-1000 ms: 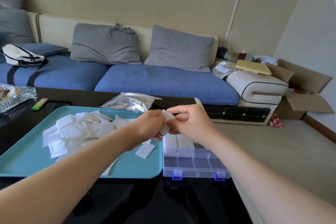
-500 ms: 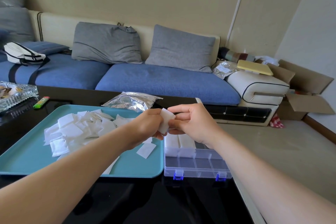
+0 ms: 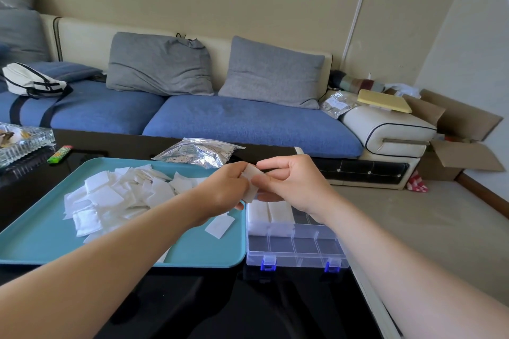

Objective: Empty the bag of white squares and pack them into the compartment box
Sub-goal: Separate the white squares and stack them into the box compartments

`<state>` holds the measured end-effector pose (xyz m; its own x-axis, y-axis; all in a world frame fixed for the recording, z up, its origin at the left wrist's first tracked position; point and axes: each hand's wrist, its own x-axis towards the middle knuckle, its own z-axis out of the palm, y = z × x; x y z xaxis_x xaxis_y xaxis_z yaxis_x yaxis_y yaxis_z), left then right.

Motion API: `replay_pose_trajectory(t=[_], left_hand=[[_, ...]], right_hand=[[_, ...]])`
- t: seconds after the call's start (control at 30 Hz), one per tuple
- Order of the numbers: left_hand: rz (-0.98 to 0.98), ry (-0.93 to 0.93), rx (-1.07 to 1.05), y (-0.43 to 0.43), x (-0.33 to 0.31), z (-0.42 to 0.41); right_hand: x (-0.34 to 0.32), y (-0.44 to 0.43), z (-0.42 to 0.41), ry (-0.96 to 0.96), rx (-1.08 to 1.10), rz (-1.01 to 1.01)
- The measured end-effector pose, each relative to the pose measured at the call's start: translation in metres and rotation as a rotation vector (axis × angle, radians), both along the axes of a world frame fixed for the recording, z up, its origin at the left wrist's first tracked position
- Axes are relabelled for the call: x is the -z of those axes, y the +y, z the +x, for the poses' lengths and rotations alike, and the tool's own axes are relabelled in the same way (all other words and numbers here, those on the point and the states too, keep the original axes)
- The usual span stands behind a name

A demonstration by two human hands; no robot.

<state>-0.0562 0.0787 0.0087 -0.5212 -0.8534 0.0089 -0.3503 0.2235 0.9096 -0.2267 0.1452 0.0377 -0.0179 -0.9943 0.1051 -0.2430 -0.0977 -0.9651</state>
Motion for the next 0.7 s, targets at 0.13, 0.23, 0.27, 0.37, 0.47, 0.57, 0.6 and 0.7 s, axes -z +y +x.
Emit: replay_pose_trajectory(t=[0.13,0.23,0.27,0.37,0.47,0.57,0.6,0.7], left_hand=[[-0.058,0.012,-0.036,0.001,0.004,-0.004],[-0.266,-0.169,-0.042,0.002,0.009,-0.003],[-0.369,-0.264,-0.036,0.003,0.011,-0.002],[-0.594,-0.405,0.067,0.008,0.020,0.001],[-0.737,-0.466,0.198,0.016,0.024,-0.002],[-0.797,-0.506,0.292,0.022,0.027,-0.012],[-0.800,-0.522,0.316,0.023,0.028,-0.016],[-0.843,-0.610,0.335,0.026,0.035,-0.022]], right_hand=[[0.001,-0.005,-0.005,0.015,0.117,0.074],[0.007,-0.011,-0.013,0.098,0.280,0.117],[0.009,-0.013,-0.017,0.130,0.332,0.137],[0.013,-0.016,-0.033,0.247,0.472,0.243],[0.016,-0.016,-0.048,0.535,0.555,0.308],[0.020,-0.012,-0.052,0.670,0.554,0.368],[0.022,-0.011,-0.051,0.704,0.548,0.381],[0.026,-0.011,-0.050,0.777,0.536,0.384]])
